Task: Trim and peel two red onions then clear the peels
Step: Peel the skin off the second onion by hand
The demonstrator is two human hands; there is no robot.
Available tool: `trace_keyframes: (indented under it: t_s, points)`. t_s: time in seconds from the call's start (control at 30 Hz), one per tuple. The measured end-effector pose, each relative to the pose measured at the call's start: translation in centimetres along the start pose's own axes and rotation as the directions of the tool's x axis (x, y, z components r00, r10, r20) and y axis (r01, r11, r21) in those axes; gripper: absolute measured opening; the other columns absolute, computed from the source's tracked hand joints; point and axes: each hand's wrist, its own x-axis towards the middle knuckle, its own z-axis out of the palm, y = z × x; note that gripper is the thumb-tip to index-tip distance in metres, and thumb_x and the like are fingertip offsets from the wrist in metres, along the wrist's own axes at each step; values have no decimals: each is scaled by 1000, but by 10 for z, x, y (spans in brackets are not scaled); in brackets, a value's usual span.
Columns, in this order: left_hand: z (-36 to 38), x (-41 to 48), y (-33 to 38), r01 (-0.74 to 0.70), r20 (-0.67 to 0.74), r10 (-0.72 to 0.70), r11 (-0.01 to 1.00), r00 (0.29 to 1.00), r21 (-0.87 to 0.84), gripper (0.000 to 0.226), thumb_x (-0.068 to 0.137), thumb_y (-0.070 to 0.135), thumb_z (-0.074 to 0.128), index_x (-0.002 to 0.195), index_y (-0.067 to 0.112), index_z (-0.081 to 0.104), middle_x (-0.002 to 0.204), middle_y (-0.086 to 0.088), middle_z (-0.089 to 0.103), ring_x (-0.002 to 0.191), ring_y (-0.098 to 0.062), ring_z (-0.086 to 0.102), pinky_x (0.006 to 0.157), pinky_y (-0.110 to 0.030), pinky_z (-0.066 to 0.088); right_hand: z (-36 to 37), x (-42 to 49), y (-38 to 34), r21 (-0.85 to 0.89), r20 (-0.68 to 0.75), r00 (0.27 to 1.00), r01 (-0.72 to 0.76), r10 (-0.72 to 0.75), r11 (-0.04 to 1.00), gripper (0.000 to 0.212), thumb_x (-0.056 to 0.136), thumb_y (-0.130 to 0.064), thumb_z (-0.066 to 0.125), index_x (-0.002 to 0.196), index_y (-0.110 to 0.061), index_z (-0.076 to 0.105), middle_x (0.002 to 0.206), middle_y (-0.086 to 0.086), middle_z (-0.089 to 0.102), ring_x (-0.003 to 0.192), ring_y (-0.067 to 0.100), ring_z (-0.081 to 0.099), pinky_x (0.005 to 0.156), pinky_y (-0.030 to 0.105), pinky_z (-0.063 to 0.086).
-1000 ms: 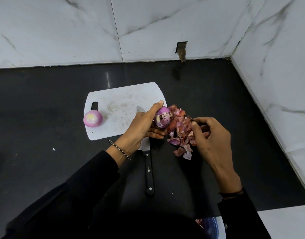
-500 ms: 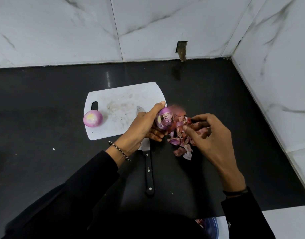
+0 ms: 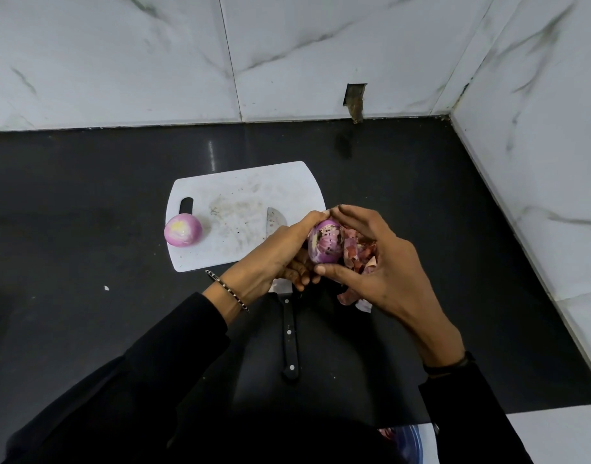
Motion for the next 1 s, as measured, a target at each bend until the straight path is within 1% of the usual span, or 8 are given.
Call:
trace_keyframes:
  t_s: [0.23, 0.37, 0.47, 0.53, 0.6, 0.67, 0.73, 1.0]
  points:
    - [-5, 5, -11, -29, 39, 32, 996, 999, -83, 85, 98, 70, 17, 82, 7, 71, 64, -12, 70, 54, -20, 66, 59, -29, 57, 5, -5, 2, 102, -91, 995, -37, 46, 994, 71, 76, -52, 80, 137, -29, 52, 131, -10, 58, 117, 8, 61, 89, 37, 60]
    - [-6, 5, -11, -152, 40, 162, 973, 986, -176, 75, 97, 68, 24, 113, 12, 72, 101, -12, 76, 94, -22, 74, 88, -38, 60, 10, -8, 2, 253, -171, 974, -102, 148, 962, 63, 76, -45, 82, 131, -33, 56, 127, -5, 58, 113, 6, 61, 78, 18, 58]
    - [-8, 8, -14, -294, 21, 305, 933, 952, -208, 63, 87, 71, 40, 124, 28, 68, 125, -2, 69, 118, -18, 65, 99, -37, 55, 16, -9, -2, 369, -217, 954, -118, 209, 922, 59, 76, -42, 82, 129, -32, 58, 125, -6, 60, 112, 7, 63, 78, 16, 56]
    - [-10, 9, -19, -406, 44, 421, 893, 906, -195, 62, 78, 69, 59, 127, 31, 66, 129, 3, 67, 121, -16, 63, 98, -34, 55, 17, -8, -6, 471, -248, 934, -117, 259, 874, 57, 76, -35, 80, 128, -25, 59, 122, -8, 63, 108, 4, 65, 76, 15, 55]
    - [-10, 8, -21, -475, 65, 499, 852, 864, -219, 56, 79, 43, 73, 131, 27, 61, 132, 5, 65, 124, -16, 61, 95, -29, 54, 17, -7, -11, 586, -256, 917, -103, 305, 804, 55, 76, -29, 78, 127, -21, 58, 119, -6, 65, 103, 2, 67, 69, 16, 56]
    - [-9, 6, -20, -525, 54, 555, 811, 830, -259, 56, 77, 17, 76, 130, 22, 60, 131, 5, 66, 123, -16, 62, 93, -28, 55, 19, -7, -12, 638, -267, 907, -88, 327, 765, 54, 75, -27, 78, 125, -20, 59, 117, -4, 67, 105, 5, 68, 73, 19, 57]
    - [-8, 8, -18, -561, 19, 587, 782, 809, -271, 59, 74, 8, 78, 130, 15, 61, 131, -1, 66, 123, -19, 62, 93, -31, 56, 21, -6, -15, 671, -268, 901, -79, 341, 737, 53, 73, -27, 79, 123, -20, 60, 115, -4, 69, 106, 9, 69, 76, 21, 57]
    - [-14, 12, -21, -466, 24, 542, 744, 840, -478, 54, 68, 29, 88, 119, 18, 72, 120, -10, 71, 114, -27, 67, 93, -34, 57, 14, -6, -13, 639, -240, 920, -91, 310, 764, 45, 76, -27, 76, 118, -16, 64, 111, -9, 72, 102, 9, 70, 75, 24, 58]
